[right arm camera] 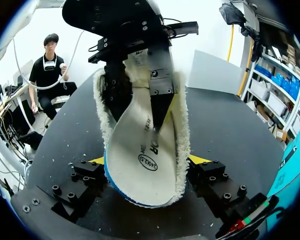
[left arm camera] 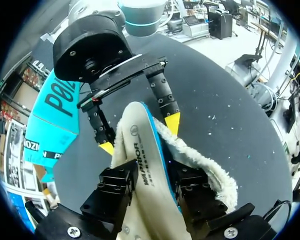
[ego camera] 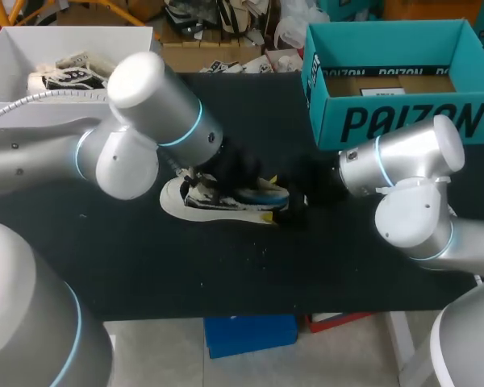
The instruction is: Take the shoe out of the shoebox, open the shoe tongue, remove and reinsert the insole, then place the shoe into the shoebox
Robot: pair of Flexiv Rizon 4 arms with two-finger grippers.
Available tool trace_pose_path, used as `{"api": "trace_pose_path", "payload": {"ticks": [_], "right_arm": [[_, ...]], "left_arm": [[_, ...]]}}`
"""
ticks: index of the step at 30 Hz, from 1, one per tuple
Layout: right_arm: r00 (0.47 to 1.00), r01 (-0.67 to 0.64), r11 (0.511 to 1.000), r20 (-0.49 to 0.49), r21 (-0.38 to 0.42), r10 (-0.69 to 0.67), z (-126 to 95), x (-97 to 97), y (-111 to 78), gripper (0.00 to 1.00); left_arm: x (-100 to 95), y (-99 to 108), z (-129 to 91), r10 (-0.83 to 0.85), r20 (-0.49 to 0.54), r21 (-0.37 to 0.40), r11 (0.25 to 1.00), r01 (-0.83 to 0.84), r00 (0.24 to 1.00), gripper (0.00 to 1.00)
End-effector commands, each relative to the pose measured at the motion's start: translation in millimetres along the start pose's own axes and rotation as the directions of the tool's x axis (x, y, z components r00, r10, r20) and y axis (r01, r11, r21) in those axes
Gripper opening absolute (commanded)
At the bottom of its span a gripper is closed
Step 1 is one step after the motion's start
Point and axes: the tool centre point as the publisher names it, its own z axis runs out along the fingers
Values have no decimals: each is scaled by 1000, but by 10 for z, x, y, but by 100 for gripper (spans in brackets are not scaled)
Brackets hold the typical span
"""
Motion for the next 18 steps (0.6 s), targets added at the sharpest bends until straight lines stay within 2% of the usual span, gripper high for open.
{"api": "trace_pose_path", "payload": {"ticks": [1,7,8,9,10,18], "right_arm": [[1000,-2,1000,1,3,2,12,-10,-33,0],[1000,-2,1000,1,3,2,12,-10,-33,0],[1000,-2,1000,1,3,2,12,-10,-33,0],[1000,-2,1000,1,3,2,12,-10,-33,0],[1000,-2,1000,1,3,2,12,-10,-33,0],[1000,-2,1000,1,3,2,12,-10,-33,0]], "left_arm": [[-86,-33,92,11,6,21,1000,-11,1000,37],[-151,-122,82,43,19,21,999,-43,999,33],[-157,-131,78,47,19,24,999,-47,999,27],[-163,-139,77,51,21,26,998,-51,998,9],[-167,-146,76,56,20,36,998,-57,998,0],[-138,-200,-130,101,-4,177,979,-98,995,0]]}}
